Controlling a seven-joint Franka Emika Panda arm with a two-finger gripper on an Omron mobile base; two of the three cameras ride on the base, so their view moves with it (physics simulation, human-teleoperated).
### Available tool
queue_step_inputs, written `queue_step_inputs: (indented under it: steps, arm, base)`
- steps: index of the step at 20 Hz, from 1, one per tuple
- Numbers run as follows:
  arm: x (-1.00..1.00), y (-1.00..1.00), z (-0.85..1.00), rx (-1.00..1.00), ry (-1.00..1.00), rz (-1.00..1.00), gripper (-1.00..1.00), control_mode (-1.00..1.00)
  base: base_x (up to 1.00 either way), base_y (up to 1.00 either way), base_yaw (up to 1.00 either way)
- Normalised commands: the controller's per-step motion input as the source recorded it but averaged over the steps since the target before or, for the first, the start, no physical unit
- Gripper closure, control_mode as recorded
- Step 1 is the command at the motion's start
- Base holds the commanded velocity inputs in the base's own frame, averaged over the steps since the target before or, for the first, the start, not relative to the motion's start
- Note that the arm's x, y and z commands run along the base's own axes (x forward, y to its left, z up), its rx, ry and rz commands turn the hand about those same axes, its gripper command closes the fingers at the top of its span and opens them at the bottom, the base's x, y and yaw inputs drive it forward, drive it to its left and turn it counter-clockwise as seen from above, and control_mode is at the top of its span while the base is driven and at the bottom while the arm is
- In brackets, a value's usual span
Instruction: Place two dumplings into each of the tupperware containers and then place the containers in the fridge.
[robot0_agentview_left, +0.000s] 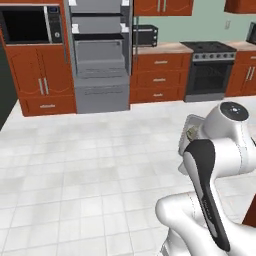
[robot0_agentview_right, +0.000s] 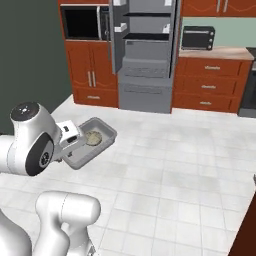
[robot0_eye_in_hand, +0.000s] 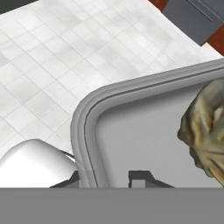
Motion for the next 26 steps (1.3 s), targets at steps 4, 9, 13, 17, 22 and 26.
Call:
queue_step_inputs:
  steps: [4,9,13,17,22,26]
  arm:
    - [0.0,0.0,0.0,0.0,0.0,0.0,1.0,1.0]
    - [0.0,0.0,0.0,0.0,0.0,0.0,1.0,1.0]
    - [0.0,0.0,0.0,0.0,0.0,0.0,1.0,1.0]
    - [0.0,0.0,0.0,0.0,0.0,0.0,1.0,1.0]
    - [0.0,0.0,0.0,0.0,0.0,0.0,1.0,1.0]
    - [0.0,0.0,0.0,0.0,0.0,0.0,1.0,1.0]
  base:
    - [1.0,0.24,0.0]
    - [1.0,0.24,0.0]
    - [1.0,0.26,0.0]
    - [1.0,0.35,0.0]
    - [1.0,0.43,0.0]
    - [1.0,0.26,0.0]
